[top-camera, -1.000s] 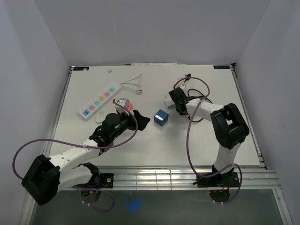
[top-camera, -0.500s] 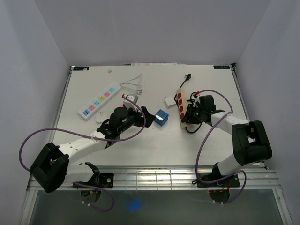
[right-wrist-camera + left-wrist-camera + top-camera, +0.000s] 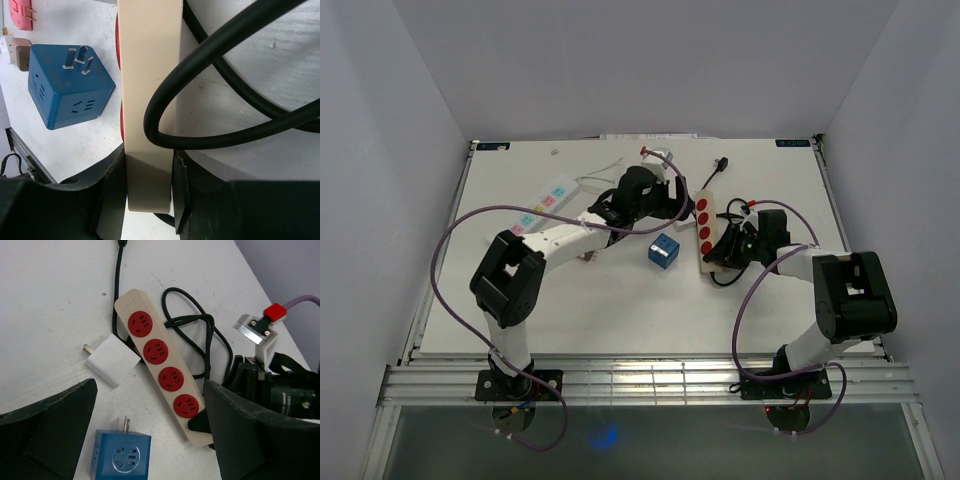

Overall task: Insert the plug
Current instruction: Adjust the socket at the center of the board.

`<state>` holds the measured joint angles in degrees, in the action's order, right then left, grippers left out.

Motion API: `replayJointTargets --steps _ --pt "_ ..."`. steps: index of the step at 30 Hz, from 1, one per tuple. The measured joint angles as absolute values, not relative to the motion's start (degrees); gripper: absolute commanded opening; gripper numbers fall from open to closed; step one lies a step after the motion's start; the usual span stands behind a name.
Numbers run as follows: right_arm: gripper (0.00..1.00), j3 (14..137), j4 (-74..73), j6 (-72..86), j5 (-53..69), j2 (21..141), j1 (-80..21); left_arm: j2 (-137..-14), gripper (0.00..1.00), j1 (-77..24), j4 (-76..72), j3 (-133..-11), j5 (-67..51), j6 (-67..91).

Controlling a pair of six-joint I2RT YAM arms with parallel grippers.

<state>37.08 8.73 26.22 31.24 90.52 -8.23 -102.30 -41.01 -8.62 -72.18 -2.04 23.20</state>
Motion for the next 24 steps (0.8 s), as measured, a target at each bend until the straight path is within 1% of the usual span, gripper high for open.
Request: replayJointTargets --steps 4,11,16,24 --pt "0.08 36.4 9.7 27.0 30.9 90.3 -7.9 -111.9 0.98 -41.0 -1.8 -82.3 -2.2 23.8" --pt "0.08 33.3 11.0 29.6 28.6 87.2 -5.8 -123.0 0.98 -41.3 10.9 -92.4 0.3 25.1" --pt "0.08 32.3 11.1 30.7 27.1 85.3 -4.6 -127.2 0.98 -41.9 17.8 -99.3 3.9 25.1" --pt "0.08 32.3 11.1 31.1 26.7 85.1 -4.6 -131.4 0.98 -42.9 24.9 -109.8 8.0 26.2"
